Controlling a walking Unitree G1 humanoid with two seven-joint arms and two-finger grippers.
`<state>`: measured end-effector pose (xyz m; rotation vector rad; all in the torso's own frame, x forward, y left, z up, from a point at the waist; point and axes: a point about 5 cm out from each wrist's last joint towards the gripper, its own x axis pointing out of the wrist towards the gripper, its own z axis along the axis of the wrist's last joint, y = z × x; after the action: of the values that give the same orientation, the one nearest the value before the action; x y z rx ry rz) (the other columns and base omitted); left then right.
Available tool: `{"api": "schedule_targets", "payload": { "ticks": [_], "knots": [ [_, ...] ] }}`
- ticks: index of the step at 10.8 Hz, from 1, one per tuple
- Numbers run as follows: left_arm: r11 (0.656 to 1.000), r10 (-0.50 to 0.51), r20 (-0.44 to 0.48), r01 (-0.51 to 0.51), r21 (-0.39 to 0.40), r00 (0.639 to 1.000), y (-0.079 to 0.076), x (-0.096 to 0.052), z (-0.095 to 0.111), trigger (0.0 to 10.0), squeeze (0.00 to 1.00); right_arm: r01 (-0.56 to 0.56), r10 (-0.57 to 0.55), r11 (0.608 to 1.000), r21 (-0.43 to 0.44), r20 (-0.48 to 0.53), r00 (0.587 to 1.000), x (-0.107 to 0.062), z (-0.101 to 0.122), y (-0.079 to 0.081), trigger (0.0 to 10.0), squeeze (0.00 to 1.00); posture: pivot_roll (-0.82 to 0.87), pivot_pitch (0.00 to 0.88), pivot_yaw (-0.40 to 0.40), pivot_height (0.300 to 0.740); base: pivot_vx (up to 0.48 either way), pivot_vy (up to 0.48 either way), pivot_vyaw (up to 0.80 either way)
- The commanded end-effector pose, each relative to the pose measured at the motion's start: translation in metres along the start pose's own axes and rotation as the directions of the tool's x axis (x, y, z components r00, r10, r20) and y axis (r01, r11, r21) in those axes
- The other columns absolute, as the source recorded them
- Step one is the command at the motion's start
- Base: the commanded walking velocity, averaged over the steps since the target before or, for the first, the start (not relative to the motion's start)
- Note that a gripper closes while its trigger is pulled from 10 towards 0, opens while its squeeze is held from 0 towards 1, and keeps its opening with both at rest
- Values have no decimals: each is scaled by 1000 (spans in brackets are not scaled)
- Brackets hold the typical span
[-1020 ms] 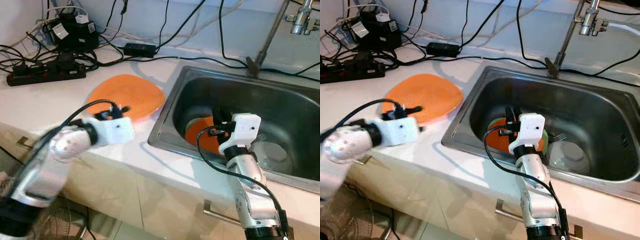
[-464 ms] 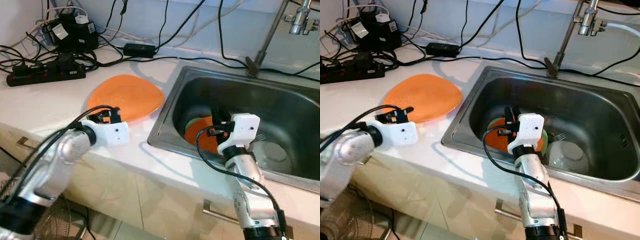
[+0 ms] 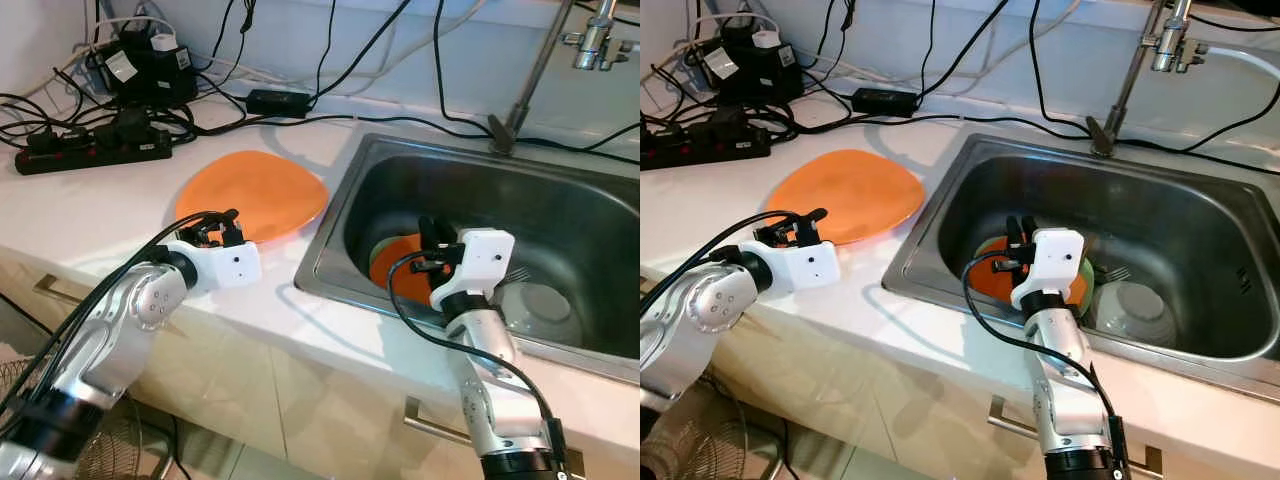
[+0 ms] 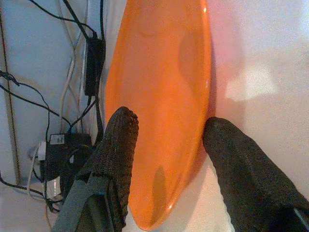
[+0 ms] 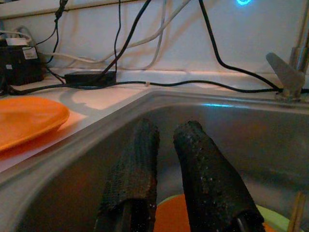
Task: Kitchen organization
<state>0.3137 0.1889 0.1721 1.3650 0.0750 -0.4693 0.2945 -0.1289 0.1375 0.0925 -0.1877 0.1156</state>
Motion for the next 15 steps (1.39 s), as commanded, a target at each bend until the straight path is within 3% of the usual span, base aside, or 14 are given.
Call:
{"api": "schedule_targets", "payload": {
  "ticks": [1,4,8,9,10,15],
  "knots": [
    [996,-90,-50,91,21,995,-18,5,-10,10000,0,-3,3,1000,12,-39,999,-1,-8,2,10000,0,209,80,10,740,0,0,0],
    [992,-103,-40,105,65,994,-19,20,-8,10000,0,0,0,1000,14,-39,999,0,-8,2,10000,0,201,73,14,740,0,0,0],
    [995,-81,-25,83,54,996,-24,39,-4,10000,0,4,-4,1000,17,-37,999,1,-8,2,10000,0,199,71,14,740,0,0,0],
    [996,-82,-15,82,45,997,-25,42,-3,4431,0,7,-6,1000,18,-37,999,1,-8,3,10000,0,197,70,16,740,0,0,0],
    [996,-81,-7,82,44,997,-26,45,-2,0,0,8,-8,1000,19,-36,999,1,-8,3,10000,0,196,70,17,740,0,0,0],
    [995,-86,9,86,41,996,-29,45,-2,0,0,11,-10,1000,23,-41,999,2,-9,2,10000,0,202,69,12,740,0,0,0]
  ]
}}
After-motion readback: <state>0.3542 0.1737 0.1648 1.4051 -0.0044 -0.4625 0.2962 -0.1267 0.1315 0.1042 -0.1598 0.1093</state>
